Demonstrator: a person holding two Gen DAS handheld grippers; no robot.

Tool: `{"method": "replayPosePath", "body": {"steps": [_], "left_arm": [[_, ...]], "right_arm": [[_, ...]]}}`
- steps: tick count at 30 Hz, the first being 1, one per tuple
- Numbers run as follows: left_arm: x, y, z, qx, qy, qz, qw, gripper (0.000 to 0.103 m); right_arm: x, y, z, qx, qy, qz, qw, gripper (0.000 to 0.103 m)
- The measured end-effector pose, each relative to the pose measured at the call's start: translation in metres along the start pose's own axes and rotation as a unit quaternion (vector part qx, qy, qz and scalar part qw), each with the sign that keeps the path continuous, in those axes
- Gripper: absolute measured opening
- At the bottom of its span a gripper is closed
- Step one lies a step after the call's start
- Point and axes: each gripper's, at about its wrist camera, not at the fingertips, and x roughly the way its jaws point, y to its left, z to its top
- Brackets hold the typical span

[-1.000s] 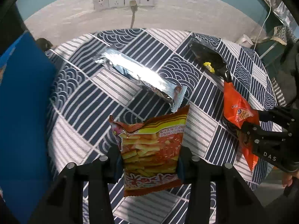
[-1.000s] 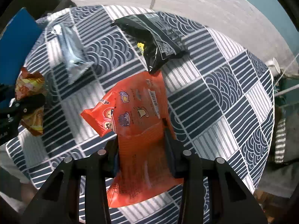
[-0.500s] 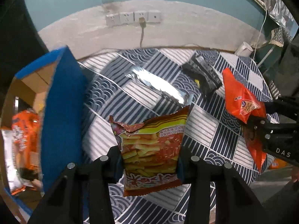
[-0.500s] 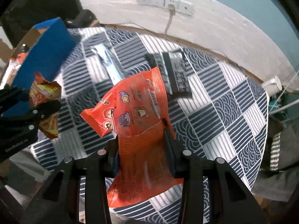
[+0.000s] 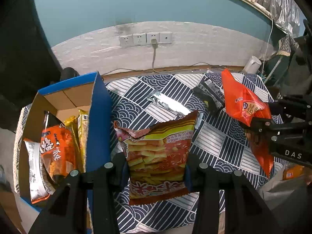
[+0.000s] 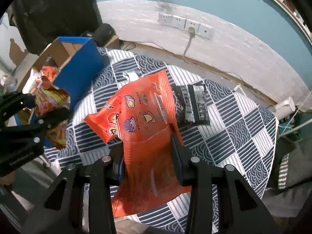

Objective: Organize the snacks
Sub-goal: 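Lift the chip bag and red candy bag and carry both over the box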

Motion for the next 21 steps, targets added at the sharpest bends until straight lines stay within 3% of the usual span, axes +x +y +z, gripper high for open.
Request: {"method": "replayPosePath", "body": {"steps": [21], "left_arm": [[-0.034, 0.066, -0.007, -0.049, -0.034, 0.009, 0.9982, 0.045]], "right_arm": [[0.001, 0.068, 0.047, -0.041, -0.018, 0.031, 0.999, 0.038]]}}
